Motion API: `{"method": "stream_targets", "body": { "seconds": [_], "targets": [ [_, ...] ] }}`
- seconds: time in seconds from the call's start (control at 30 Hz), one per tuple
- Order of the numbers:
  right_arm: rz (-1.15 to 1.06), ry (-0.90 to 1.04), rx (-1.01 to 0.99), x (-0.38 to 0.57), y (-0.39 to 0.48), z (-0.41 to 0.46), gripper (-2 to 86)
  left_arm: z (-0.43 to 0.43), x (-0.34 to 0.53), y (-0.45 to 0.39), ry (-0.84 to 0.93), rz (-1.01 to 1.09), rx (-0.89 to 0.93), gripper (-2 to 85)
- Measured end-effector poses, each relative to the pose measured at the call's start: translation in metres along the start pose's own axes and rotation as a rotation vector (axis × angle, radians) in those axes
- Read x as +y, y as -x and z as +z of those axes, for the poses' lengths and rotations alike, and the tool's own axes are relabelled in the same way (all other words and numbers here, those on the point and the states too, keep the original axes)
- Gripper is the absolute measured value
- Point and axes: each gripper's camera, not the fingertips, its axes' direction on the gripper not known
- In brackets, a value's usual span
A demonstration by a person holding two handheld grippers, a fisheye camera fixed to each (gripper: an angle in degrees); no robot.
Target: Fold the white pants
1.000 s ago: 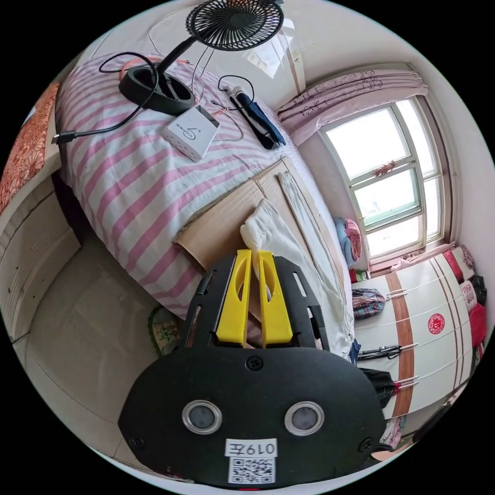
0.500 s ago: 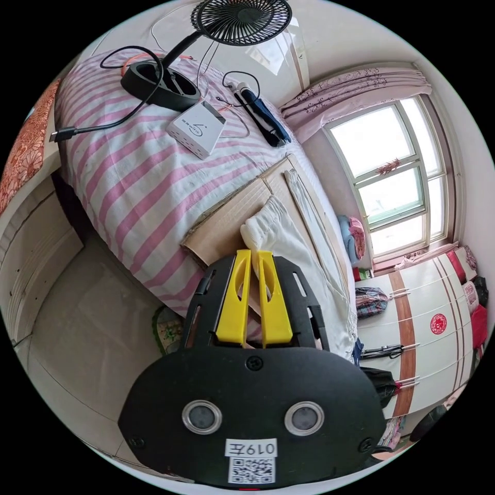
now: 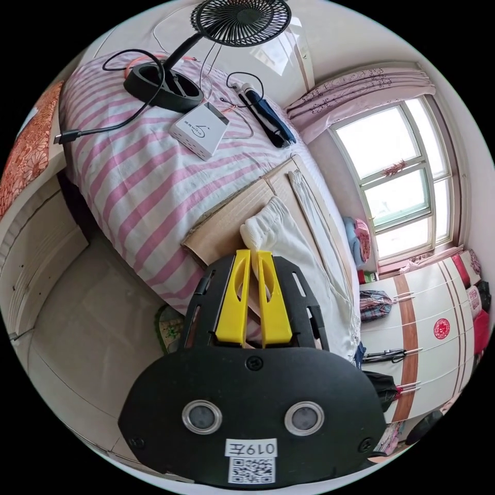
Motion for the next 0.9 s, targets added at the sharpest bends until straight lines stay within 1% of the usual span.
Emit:
{"method": "stream_targets", "body": {
  "seconds": [0.13,0.23,0.27,0.3,0.5,0.6,0.73,0.9],
  "targets": [
    [0.005,0.094,-0.028,0.023,-0.008,0.029,7.5,0.003,-0.009,-0.003,0.008,0.034,-0.021,2.2],
    [0.014,0.143,-0.033,0.036,-0.014,0.052,5.6,0.007,-0.018,-0.01,0.019,0.075,-0.061,2.1],
    [-0.004,0.159,-0.021,0.038,-0.013,0.058,3.7,0.008,-0.02,-0.011,0.021,0.08,-0.07,2.1],
    [-0.016,0.156,-0.007,0.039,-0.013,0.059,1.2,0.011,-0.023,-0.014,0.022,0.087,-0.085,2.0],
    [-0.027,0.155,-0.036,0.034,-0.009,0.05,-0.4,0.022,-0.041,-0.031,0.046,0.164,-0.197,1.9],
    [-0.009,0.152,0.009,0.03,-0.006,0.047,-0.4,0.03,-0.051,-0.032,0.06,0.173,-0.188,2.2],
    [-0.001,0.151,0.013,0.025,-0.005,0.042,-0.5,0.034,-0.07,-0.03,0.086,0.144,-0.158,3.4],
    [-0.004,0.151,0.007,0.018,-0.005,0.031,-0.5,0.023,-0.09,-0.033,0.064,0.14,-0.211,7.8]
  ]
}}
